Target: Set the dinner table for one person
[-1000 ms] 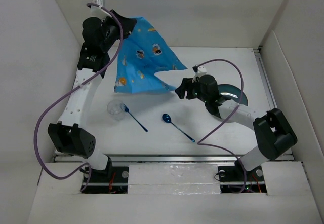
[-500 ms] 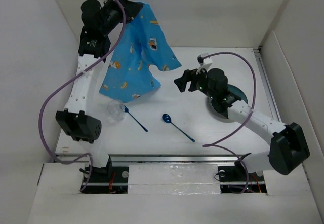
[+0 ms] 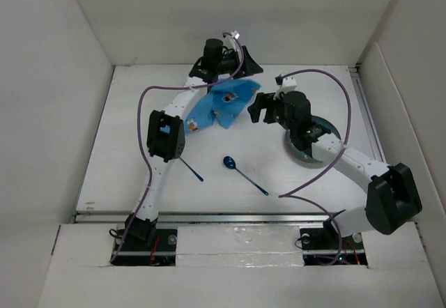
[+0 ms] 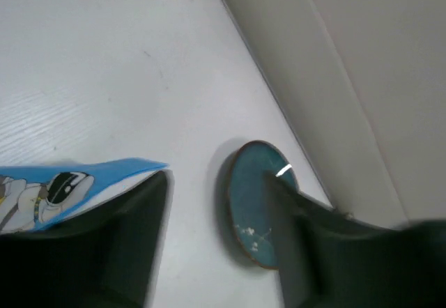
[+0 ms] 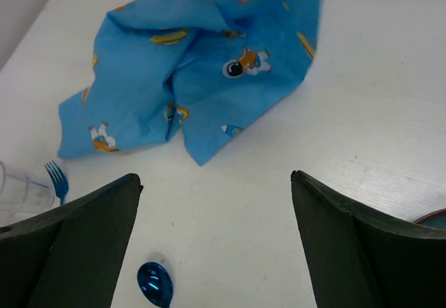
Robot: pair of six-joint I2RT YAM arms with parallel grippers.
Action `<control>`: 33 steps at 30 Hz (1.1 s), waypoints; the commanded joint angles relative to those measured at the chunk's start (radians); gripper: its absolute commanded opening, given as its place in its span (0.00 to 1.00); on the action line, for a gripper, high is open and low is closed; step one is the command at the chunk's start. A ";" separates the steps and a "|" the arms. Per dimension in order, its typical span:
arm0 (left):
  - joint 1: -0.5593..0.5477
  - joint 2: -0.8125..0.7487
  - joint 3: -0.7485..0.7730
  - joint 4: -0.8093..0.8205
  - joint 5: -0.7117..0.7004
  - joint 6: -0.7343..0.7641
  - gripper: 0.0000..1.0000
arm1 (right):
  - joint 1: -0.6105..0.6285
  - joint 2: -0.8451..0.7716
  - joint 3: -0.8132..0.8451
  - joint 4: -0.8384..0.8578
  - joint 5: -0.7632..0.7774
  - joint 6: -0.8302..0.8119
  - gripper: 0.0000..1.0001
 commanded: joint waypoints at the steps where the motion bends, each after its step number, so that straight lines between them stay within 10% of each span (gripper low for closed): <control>1: 0.014 -0.025 0.054 0.019 0.039 0.024 0.64 | -0.012 0.035 0.011 0.009 0.062 0.041 0.89; 3: 0.014 -0.060 -0.038 0.002 -0.010 0.085 0.77 | -0.024 0.089 -0.001 0.034 0.057 0.071 0.37; 6: 0.014 -0.154 -0.101 -0.114 -0.189 0.206 0.81 | -0.035 0.187 0.006 0.069 0.013 0.113 0.00; 9: 0.043 -0.293 -0.260 -0.165 -0.428 0.234 0.81 | -0.044 0.274 0.034 0.089 -0.033 0.127 0.01; 14: 0.075 -0.660 -0.794 0.028 -0.741 0.147 0.70 | 0.009 0.388 0.067 0.146 -0.053 0.148 0.53; 21: 0.023 -0.818 -1.190 0.050 -0.969 0.050 0.04 | 0.049 0.580 0.248 0.007 -0.050 0.162 0.66; 23: 0.023 -0.855 -1.253 0.074 -0.980 0.020 0.05 | 0.049 0.621 0.265 0.019 -0.050 0.205 0.67; 27: 0.032 -0.881 -1.350 0.099 -0.967 0.000 0.53 | 0.031 0.689 0.319 0.029 -0.065 0.275 0.67; 33: 0.023 -0.869 -1.370 0.068 -0.994 0.007 0.70 | 0.031 0.776 0.434 0.019 -0.105 0.392 0.64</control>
